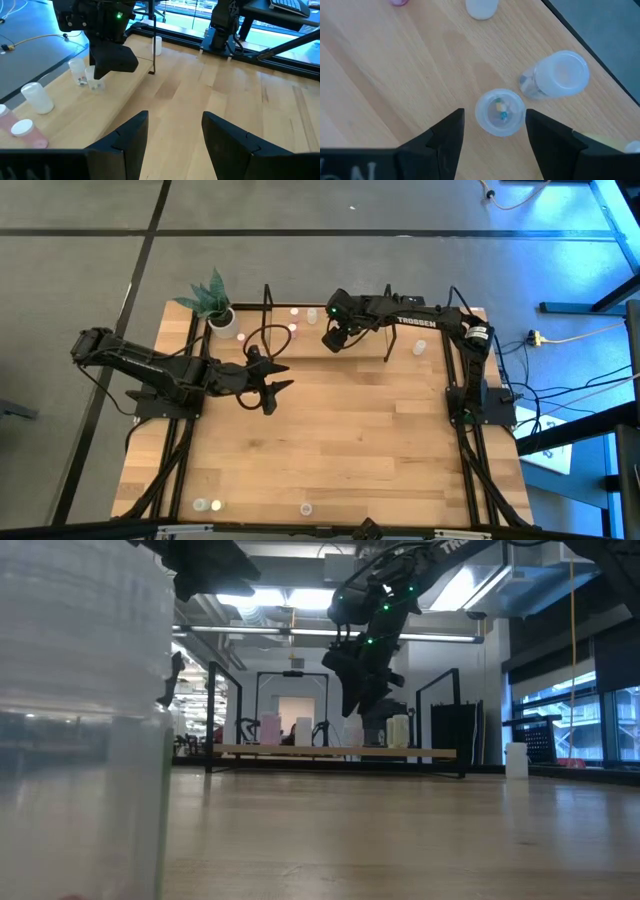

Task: Pick and place medicine bottles onto shelf by color
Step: Put the top transparent pill bottle on the shelf aligned with the other transparent pill bottle

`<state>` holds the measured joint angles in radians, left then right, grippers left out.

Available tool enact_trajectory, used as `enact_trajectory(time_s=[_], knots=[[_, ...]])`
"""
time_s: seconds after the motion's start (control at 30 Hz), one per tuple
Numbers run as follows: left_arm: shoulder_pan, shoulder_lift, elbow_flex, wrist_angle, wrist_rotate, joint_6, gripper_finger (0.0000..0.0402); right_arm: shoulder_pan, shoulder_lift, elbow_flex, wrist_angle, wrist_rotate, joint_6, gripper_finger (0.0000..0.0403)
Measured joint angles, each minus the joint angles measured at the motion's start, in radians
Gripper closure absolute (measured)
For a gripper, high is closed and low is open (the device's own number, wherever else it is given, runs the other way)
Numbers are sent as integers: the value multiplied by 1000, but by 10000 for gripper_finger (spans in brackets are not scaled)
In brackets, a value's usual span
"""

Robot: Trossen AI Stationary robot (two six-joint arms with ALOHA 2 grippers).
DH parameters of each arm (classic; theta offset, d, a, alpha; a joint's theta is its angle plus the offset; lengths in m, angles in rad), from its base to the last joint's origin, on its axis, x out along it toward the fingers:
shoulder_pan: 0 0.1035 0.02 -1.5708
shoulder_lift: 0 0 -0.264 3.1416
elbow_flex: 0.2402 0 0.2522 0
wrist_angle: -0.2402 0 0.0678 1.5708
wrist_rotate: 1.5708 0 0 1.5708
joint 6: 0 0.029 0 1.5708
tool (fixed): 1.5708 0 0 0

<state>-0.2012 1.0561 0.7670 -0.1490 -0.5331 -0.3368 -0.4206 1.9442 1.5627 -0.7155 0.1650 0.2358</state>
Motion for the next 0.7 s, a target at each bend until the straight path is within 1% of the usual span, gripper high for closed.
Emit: enact_trajectory(time_s=[0.33,0.57,0.7], knots=[[0,0,0,0,0,0,221,0,-10,3,-13,0,20,190],[0,0,0,-1,0,1,221,1,-44,58,-27,1,22,190],[0,0,0,0,0,1,221,27,-57,95,-15,-4,-6,190]])
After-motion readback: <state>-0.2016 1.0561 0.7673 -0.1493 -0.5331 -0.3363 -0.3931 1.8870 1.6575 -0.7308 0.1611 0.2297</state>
